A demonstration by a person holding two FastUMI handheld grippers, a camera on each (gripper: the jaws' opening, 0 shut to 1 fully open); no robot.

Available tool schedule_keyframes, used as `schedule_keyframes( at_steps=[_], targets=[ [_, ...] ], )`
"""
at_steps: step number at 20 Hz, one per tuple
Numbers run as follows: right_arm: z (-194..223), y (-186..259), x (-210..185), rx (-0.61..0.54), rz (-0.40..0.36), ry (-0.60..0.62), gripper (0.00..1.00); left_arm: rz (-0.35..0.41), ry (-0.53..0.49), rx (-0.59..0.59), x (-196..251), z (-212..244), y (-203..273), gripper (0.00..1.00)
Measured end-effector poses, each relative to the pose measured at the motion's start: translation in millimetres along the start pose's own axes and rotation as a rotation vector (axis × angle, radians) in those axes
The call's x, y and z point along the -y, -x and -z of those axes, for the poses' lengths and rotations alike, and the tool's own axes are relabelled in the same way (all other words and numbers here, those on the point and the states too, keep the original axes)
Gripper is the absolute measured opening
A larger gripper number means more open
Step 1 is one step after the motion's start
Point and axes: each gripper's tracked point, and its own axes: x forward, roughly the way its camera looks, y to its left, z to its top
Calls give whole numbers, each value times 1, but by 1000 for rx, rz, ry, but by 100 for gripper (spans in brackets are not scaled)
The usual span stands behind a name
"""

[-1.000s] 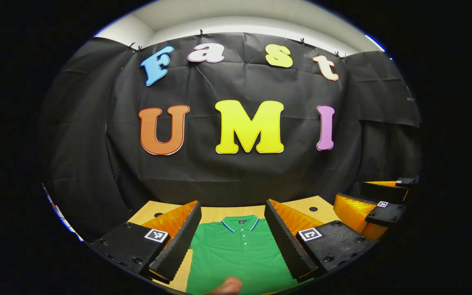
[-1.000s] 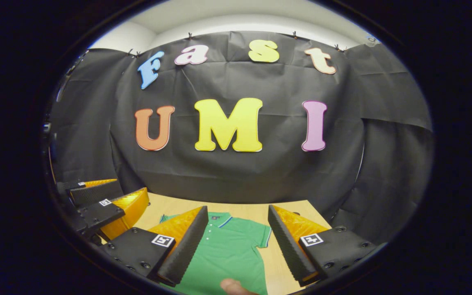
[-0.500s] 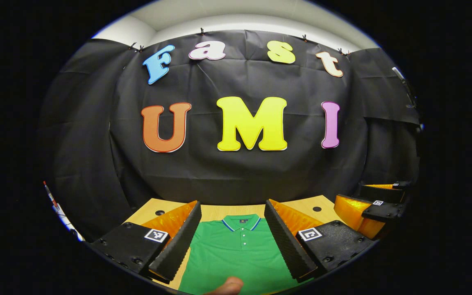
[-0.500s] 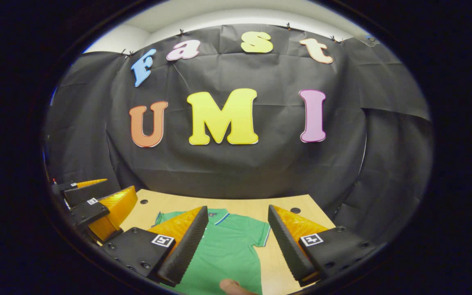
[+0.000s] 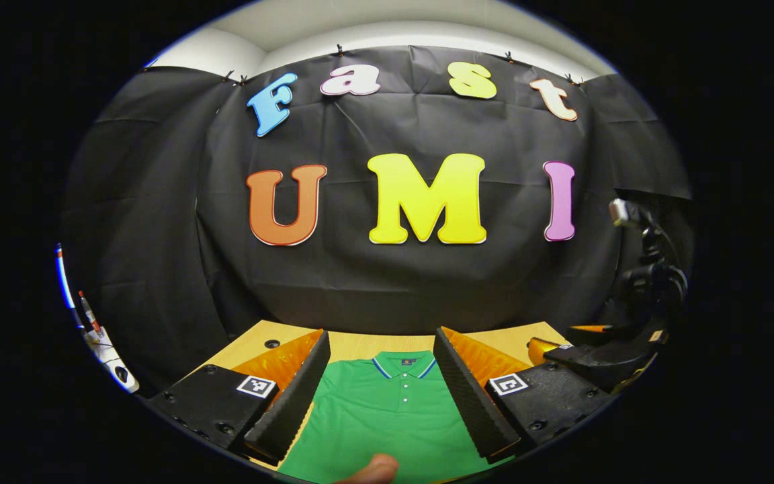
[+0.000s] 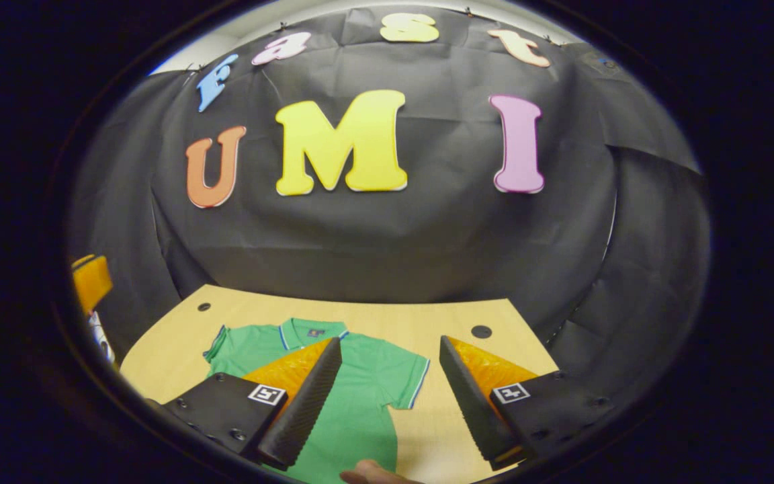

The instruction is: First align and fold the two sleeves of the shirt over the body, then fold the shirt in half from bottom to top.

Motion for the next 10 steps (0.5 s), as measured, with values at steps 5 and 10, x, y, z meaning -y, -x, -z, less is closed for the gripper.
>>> schedule_keyframes(
  at_steps=[5, 10],
  targets=[
    [53, -83, 36, -132, 28, -50, 94, -49, 4, 27, -3, -11, 9, 99],
    [111, -133, 47, -268, 73, -128, 96, -30, -28, 66, -11, -23, 18, 99]
  ],
)
